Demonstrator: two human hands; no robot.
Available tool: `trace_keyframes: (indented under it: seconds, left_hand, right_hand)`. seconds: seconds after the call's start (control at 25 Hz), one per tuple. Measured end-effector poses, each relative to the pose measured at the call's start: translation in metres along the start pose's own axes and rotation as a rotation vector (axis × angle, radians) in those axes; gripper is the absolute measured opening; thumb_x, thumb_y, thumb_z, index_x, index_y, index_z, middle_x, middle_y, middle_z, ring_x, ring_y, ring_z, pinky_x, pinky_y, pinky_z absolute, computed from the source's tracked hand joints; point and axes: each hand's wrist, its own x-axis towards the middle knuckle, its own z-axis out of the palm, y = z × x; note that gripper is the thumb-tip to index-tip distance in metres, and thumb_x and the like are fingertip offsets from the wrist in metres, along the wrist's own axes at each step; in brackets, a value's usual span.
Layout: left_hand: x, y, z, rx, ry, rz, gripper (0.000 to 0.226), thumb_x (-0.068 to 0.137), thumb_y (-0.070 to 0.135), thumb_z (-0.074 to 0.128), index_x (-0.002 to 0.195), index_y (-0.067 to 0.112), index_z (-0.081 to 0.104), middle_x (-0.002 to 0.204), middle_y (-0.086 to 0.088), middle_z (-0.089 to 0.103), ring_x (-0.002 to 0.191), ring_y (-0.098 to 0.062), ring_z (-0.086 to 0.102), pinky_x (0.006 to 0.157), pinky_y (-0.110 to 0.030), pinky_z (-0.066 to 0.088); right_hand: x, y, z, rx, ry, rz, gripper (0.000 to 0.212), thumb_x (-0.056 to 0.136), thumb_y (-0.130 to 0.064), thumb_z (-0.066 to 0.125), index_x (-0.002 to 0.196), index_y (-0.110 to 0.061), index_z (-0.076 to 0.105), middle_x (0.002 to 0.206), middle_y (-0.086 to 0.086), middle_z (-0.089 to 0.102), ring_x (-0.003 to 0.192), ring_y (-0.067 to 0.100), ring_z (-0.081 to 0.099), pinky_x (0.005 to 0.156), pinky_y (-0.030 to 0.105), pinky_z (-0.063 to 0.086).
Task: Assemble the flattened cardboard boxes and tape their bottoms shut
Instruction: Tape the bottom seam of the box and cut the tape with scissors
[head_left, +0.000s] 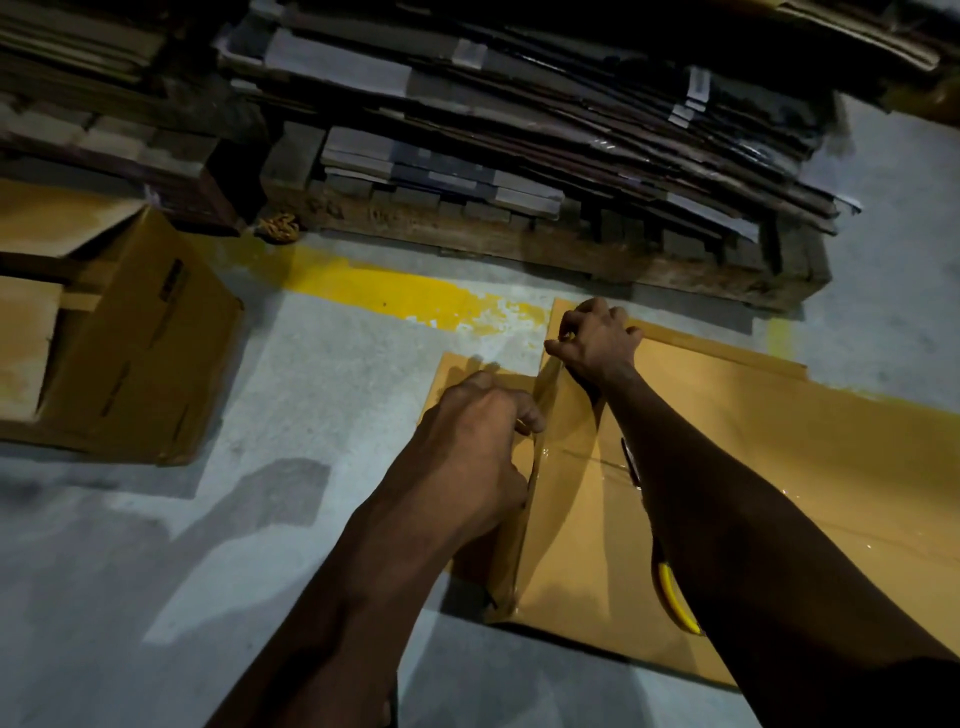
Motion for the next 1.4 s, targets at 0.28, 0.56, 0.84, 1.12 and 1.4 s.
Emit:
trace_keyframes:
  seconds: [0.28,0.56,0.84,1.12,1.4]
  left_hand:
    - [-0.002,-0.004,0.001,-0.015,0.010,0.001,0.055,0.067,0.002,0.073,0.112,0.032,0.064,0.123,0.009,0.050,0.111,-0.012,0.053,0.088,-0.028,0.049]
    - [0.001,-0.004,0.005,-0.003,0.011,0.009,0.056,0.068,0.001,0.071,0.114,0.033,0.063,0.125,0.010,0.050,0.112,-0.010,0.052,0.083,-0.021,0.045]
    - [0.001,-0.008,0.001,0.035,0.020,-0.006,0.057,0.068,0.001,0.074,0.115,0.032,0.064,0.126,0.008,0.050,0.114,-0.013,0.052,0.082,-0.022,0.045]
    - [-0.003,-0.008,-0.007,0.085,0.066,-0.017,0.059,0.065,-0.003,0.068,0.112,0.032,0.066,0.123,0.001,0.054,0.113,-0.020,0.054,0.084,-0.026,0.046]
    - [-0.027,-0.006,-0.012,0.107,0.095,-0.001,0.056,0.072,-0.009,0.056,0.112,0.029,0.068,0.139,-0.007,0.052,0.122,-0.026,0.052,0.073,-0.024,0.040]
  right_hand:
    - [-0.009,-0.002,0.006,-0.071,0.209,-0.167,0.063,0.084,-0.062,0.030,0.105,-0.018,0.069,0.126,0.003,0.055,0.119,0.026,0.044,0.092,0.048,0.033]
    - [-0.002,-0.008,-0.001,-0.303,0.082,-0.181,0.056,0.095,-0.056,0.028,0.088,-0.018,0.068,0.107,0.007,0.064,0.103,0.029,0.049,0.089,0.049,0.033]
    - [-0.004,-0.008,-0.003,-0.362,0.066,-0.307,0.068,0.094,-0.051,0.015,0.074,-0.016,0.070,0.093,0.004,0.070,0.110,0.024,0.050,0.089,0.045,0.032]
    - [-0.109,-0.024,0.012,-0.387,-0.064,-0.640,0.066,0.091,-0.050,0.021,0.084,-0.014,0.076,0.096,0.012,0.074,0.130,0.035,0.048,0.113,0.054,0.019]
    - [-0.259,-0.021,0.032,-0.242,-0.234,-0.727,0.068,0.091,-0.069,0.024,0.125,-0.025,0.063,0.152,0.001,0.041,0.150,0.034,0.007,0.116,0.058,-0.004]
